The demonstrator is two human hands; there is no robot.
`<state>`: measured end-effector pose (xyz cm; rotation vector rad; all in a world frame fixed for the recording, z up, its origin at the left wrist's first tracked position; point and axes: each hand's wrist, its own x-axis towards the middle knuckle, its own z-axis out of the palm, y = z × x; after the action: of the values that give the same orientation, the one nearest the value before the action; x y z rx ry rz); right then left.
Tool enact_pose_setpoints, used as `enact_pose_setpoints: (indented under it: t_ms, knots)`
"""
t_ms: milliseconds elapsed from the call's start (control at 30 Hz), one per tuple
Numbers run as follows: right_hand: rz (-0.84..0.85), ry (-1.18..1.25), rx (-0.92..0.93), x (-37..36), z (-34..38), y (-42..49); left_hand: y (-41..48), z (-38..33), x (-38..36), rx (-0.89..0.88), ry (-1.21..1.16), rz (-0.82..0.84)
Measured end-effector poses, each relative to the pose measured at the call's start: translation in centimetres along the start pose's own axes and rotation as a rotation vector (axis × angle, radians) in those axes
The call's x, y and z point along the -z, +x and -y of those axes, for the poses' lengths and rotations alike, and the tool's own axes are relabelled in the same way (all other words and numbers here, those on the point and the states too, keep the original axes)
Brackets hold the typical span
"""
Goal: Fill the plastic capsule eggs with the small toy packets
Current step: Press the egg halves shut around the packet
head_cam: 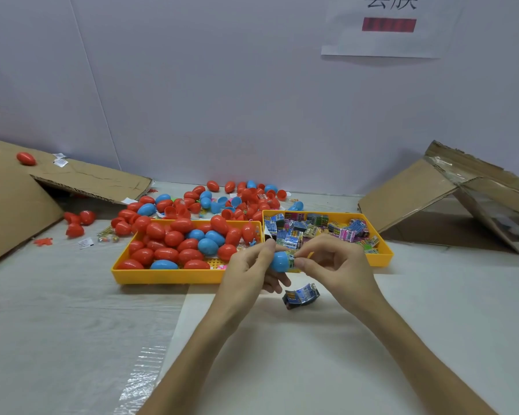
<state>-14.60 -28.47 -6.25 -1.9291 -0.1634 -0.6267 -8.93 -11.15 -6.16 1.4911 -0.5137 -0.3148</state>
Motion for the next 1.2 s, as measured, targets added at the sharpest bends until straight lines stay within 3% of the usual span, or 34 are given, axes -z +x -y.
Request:
enact_pose_setpoints:
  t_ms: [133,900,1200]
  knots:
    - [-0.033,-0.024,0.003,0.4,-0.2,0.1,-0.1,0.1,0.3,-0.039,0.031,0.071]
    - [-0.008,-0.051,0.015,0.2,-0.3,0.0,0.0,0.6,0.5,-0.123,0.132,0.074]
    - [-0.238,-0.170,0.151,-1.2,-0.1,-0.6,-0.3,0.1,0.0,-0.112,0.110,0.049]
